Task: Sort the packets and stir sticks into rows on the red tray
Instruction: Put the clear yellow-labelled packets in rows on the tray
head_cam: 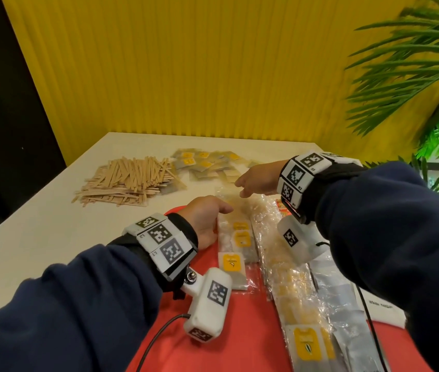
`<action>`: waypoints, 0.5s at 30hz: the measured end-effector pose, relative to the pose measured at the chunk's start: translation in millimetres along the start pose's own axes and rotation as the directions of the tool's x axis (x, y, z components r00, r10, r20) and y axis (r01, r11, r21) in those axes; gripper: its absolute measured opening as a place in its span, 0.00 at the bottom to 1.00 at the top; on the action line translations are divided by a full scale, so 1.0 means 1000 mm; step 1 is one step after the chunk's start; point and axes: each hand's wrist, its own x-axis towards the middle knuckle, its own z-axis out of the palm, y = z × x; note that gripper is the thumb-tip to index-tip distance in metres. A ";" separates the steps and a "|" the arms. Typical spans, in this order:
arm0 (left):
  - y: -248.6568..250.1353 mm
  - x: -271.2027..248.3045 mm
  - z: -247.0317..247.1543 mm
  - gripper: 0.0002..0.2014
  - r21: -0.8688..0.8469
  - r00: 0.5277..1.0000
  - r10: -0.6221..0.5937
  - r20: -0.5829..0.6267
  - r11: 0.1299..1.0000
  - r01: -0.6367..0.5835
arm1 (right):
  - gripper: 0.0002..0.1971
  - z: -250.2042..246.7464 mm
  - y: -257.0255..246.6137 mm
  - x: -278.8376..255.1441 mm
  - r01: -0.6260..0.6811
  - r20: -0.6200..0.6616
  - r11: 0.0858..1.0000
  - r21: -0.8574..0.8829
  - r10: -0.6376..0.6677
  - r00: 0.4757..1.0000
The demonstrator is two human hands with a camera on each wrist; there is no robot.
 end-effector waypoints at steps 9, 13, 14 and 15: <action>0.006 -0.016 -0.010 0.09 0.907 0.990 0.134 -0.037 0.421 -0.023 | 0.25 0.000 -0.001 -0.027 0.071 0.034 0.984 -0.162 -0.067 0.997; 0.004 -0.024 -0.005 0.10 0.984 0.994 0.102 -0.024 0.179 0.005 | 0.26 0.008 -0.006 -0.050 0.136 0.020 0.956 -0.262 -0.135 0.991; 0.004 -0.025 -0.004 0.10 0.989 0.995 0.095 -0.011 0.148 -0.003 | 0.24 0.009 -0.008 -0.058 0.167 0.018 0.952 -0.257 -0.168 0.986; 0.004 -0.025 -0.004 0.11 0.994 0.997 0.083 -0.004 0.113 -0.006 | 0.21 0.011 -0.010 -0.065 0.205 0.018 0.947 -0.246 -0.207 0.978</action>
